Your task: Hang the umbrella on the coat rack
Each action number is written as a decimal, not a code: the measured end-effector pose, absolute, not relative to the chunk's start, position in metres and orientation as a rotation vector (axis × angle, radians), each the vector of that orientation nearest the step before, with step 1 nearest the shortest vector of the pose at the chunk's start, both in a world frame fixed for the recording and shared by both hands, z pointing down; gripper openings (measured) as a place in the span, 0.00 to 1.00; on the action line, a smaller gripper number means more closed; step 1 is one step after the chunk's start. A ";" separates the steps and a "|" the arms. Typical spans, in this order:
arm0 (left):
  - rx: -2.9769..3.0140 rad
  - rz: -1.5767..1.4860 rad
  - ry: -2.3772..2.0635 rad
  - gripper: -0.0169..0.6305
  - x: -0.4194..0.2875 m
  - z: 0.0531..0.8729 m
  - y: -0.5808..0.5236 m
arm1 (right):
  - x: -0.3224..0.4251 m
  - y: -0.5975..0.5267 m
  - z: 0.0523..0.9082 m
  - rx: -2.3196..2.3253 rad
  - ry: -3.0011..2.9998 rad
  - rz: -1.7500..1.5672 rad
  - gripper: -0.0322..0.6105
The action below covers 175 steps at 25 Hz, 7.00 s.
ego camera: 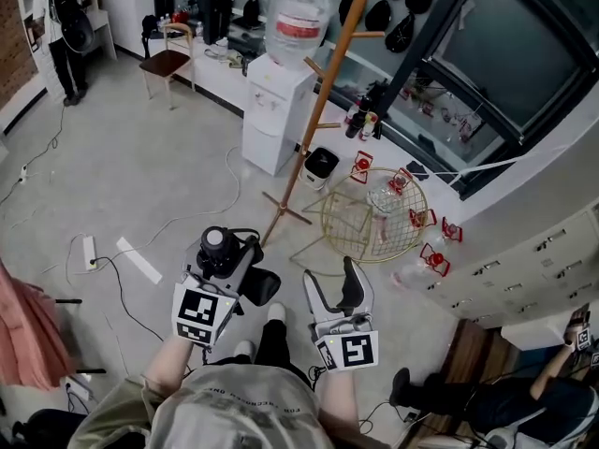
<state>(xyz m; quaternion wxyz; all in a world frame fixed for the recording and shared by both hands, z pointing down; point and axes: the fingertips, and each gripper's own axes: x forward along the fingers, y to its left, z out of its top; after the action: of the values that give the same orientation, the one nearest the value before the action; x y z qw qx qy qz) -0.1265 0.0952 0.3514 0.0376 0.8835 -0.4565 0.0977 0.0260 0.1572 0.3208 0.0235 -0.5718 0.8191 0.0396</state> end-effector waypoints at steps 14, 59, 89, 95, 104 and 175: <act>2.642 0.307 -1.487 0.38 -0.063 0.363 0.004 | 0.087 0.055 0.327 -1.591 2.652 0.134 0.53; 2.811 0.359 -1.011 0.37 0.013 0.433 -0.131 | -0.009 -0.070 0.490 -0.847 3.151 -0.500 0.08; 2.801 0.408 -0.924 0.37 0.038 0.528 -0.201 | 0.015 -0.140 0.579 -0.965 3.138 -0.654 0.09; 2.796 0.408 -0.953 0.37 0.049 0.562 -0.218 | 0.029 -0.157 0.611 -0.963 3.106 -0.663 0.09; 2.786 0.407 -0.981 0.37 0.060 0.607 -0.241 | 0.042 -0.179 0.657 -0.992 3.109 -0.645 0.09; 2.729 0.630 -1.060 0.41 0.111 0.826 -0.355 | 0.182 -0.249 0.637 -1.581 2.477 -0.282 0.41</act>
<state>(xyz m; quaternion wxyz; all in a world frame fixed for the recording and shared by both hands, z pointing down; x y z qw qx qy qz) 0.1109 -0.3552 0.8260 0.0736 0.9088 -0.3529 0.2099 0.1817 -0.2487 0.6374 0.0947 -0.5331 0.8353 -0.0950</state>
